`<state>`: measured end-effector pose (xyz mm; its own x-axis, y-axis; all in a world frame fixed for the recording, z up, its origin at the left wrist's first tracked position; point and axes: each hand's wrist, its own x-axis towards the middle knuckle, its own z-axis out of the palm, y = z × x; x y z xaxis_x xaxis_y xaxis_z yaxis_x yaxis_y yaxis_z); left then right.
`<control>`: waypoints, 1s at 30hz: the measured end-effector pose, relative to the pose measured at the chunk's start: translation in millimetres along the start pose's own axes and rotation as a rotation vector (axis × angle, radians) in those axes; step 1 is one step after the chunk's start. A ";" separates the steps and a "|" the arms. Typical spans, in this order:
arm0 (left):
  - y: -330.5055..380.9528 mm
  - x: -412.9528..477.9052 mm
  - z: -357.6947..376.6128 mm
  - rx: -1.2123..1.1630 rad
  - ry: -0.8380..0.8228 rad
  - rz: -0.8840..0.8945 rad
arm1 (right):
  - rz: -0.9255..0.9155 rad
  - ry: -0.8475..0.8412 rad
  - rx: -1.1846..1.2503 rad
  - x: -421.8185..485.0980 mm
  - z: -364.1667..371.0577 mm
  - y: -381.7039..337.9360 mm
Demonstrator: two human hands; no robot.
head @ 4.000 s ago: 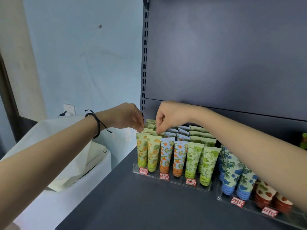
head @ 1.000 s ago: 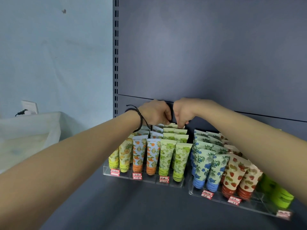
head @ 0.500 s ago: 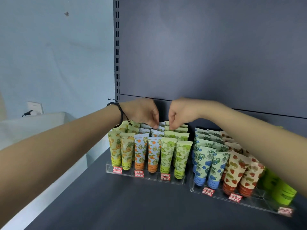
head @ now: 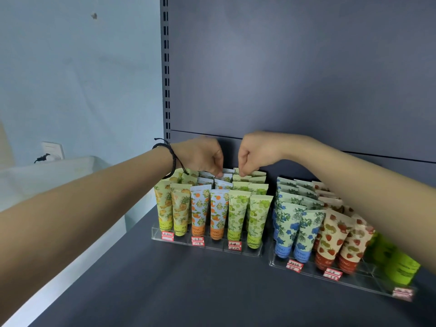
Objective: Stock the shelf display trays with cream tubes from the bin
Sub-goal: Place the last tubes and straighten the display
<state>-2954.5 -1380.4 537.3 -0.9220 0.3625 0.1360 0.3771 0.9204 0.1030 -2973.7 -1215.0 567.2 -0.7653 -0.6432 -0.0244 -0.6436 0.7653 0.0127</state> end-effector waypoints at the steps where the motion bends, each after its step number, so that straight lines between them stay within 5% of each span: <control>1: 0.3 0.1 0.4 -0.007 0.000 0.003 | -0.003 0.011 0.011 -1.7 -1.9 0.5; 12: -5.3 -10.9 -10.5 -0.084 0.072 0.026 | -0.091 0.008 0.100 -19.8 -7.8 -3.2; 24: -10.4 -41.3 -19.0 -0.219 -0.095 0.075 | -0.146 0.161 0.165 -14.9 3.8 -23.0; 30: -16.0 -48.6 -17.5 -0.175 -0.164 0.017 | -0.198 0.009 0.126 -20.0 4.8 -39.8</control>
<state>-2914.2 -1415.3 546.3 -0.9121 0.4095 -0.0209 0.3888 0.8799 0.2729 -2932.7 -1232.6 562.4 -0.6246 -0.7809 -0.0049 -0.7753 0.6208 -0.1158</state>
